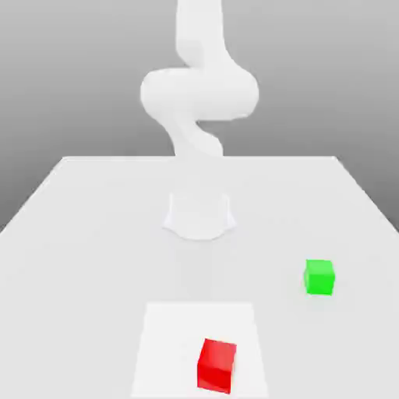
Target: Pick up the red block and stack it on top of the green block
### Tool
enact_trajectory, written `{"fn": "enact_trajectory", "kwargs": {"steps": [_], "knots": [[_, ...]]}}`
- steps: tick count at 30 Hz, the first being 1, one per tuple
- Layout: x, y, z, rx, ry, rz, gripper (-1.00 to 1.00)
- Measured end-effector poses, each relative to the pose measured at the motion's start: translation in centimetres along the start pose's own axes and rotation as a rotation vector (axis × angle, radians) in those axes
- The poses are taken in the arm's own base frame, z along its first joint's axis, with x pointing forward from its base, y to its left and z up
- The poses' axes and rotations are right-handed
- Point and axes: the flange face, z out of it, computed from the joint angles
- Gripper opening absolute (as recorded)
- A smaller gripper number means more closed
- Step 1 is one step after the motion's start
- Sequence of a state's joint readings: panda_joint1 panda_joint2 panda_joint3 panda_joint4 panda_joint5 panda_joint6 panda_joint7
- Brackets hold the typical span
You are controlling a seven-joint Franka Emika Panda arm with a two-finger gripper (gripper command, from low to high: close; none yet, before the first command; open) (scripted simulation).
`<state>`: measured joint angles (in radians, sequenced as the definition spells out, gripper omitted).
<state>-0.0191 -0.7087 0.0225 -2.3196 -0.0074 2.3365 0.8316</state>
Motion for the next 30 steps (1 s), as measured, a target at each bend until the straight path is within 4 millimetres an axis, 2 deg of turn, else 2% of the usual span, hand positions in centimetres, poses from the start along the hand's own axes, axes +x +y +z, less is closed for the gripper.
{"fn": "enact_trajectory", "kwargs": {"steps": [3,7,15,20,24,29,30], "knots": [[-0.8,0.2,6.4,-0.081,-0.05,0.023,0.0],[-2.5,1.4,14.3,-0.18,-0.116,0.051,0.0],[-8.3,6.5,28.3,-0.366,-0.259,0.112,0.0],[-13.3,11.0,35.2,-0.474,-0.356,0.153,0.0],[-17.8,14.9,39.6,-0.553,-0.434,0.189,0.0],[-21.2,18.2,44.3,-0.569,-0.451,0.197,0.0],[-21.6,18.6,44.9,-0.57,-0.451,0.197,-1.0]]}}
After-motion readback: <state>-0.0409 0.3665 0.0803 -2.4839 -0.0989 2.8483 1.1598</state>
